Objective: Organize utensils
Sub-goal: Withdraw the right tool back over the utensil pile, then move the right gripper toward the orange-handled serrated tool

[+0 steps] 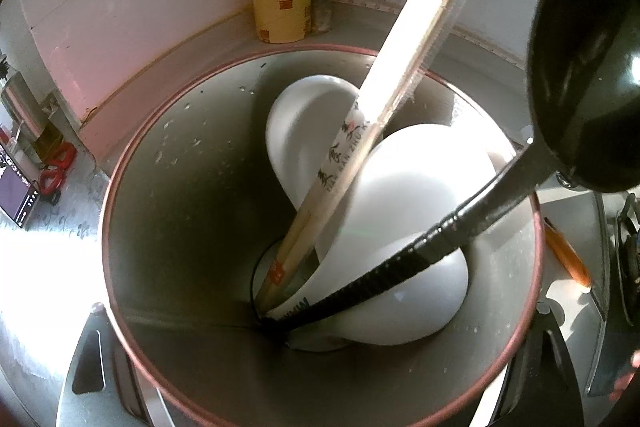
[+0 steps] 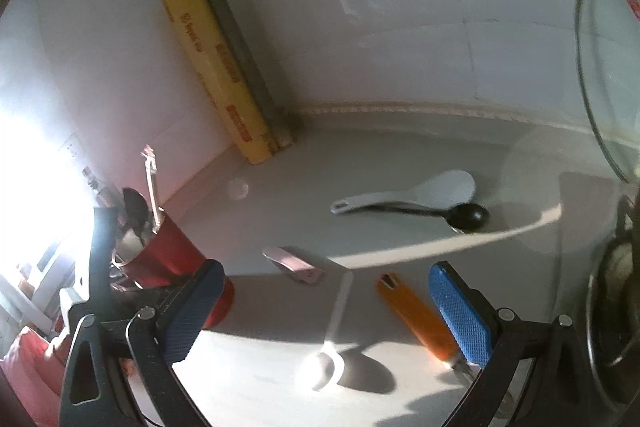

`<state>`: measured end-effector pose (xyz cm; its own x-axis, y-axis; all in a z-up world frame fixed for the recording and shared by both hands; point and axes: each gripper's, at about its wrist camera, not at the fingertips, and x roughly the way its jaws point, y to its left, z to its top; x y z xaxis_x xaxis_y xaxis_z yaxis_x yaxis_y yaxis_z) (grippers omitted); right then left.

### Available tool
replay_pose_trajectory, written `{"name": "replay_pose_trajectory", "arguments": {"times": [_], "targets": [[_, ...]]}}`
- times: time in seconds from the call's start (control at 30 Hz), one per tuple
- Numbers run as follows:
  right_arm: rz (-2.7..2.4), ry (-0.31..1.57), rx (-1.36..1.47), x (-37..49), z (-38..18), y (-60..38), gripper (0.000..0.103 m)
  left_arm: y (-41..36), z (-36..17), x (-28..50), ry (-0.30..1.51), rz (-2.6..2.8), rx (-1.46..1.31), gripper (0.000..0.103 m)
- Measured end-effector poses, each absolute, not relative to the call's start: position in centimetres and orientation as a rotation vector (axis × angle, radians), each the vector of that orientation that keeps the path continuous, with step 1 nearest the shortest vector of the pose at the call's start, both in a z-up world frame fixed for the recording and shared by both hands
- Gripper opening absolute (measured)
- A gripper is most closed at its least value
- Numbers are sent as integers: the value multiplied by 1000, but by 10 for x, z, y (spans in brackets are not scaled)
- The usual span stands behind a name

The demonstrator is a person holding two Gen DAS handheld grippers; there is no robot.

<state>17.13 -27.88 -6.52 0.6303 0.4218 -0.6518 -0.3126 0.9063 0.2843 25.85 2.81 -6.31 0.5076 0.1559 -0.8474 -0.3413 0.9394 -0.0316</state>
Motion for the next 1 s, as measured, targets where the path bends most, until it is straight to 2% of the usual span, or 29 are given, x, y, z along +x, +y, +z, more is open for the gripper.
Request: {"name": "replay_pose_trajectory", "arguments": {"times": [0.47,0.73,1.0], "targets": [[377,1029,209,150,-119,-315,103,30,-58,265,1019,316,-222,90],[432,1080,306,142,-127,-312,103,29,-65,269,1064,313,-202,90],[320,1148,372,156,-140,-313,103,35,-63,268,1035,245,-184,90]]}}
